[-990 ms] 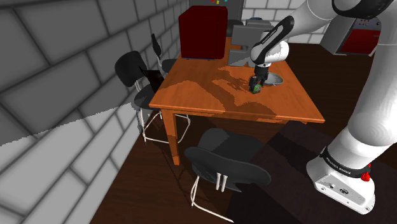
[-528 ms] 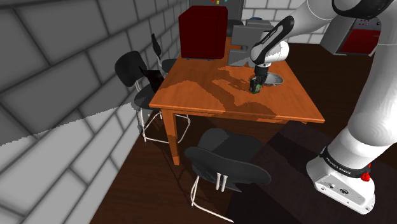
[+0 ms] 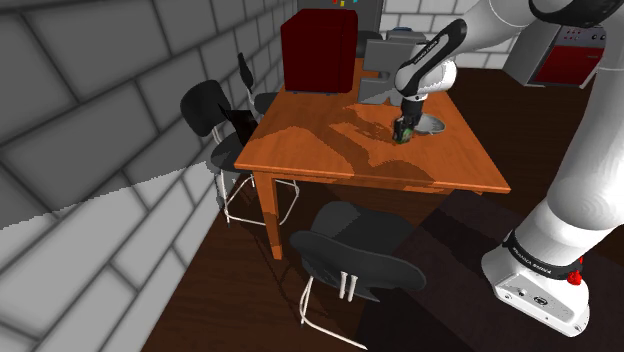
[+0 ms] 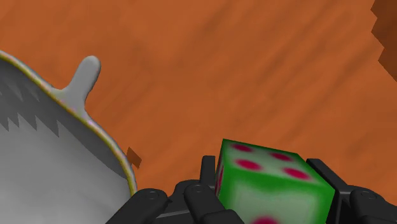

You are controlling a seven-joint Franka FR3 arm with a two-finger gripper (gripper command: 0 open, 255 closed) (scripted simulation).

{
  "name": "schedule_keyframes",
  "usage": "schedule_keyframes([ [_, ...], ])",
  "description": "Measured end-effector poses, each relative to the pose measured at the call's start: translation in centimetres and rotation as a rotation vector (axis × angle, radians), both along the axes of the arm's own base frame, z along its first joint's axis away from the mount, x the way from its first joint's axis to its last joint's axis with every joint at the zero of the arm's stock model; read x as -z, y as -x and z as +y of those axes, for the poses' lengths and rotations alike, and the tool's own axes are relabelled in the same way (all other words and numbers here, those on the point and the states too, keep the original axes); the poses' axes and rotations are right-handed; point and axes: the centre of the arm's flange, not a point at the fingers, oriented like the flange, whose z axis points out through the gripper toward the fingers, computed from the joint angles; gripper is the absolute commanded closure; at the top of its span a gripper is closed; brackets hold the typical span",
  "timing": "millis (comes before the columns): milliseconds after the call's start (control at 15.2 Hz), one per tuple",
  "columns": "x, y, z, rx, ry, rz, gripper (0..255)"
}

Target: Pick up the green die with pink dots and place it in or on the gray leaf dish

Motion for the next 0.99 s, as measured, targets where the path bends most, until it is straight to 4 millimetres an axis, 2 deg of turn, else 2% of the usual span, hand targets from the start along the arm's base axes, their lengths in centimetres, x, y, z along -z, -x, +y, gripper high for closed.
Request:
schedule_keyframes([
  [990, -7.8, 0.1, 0.0, 0.000, 0.000, 0.000, 255],
])
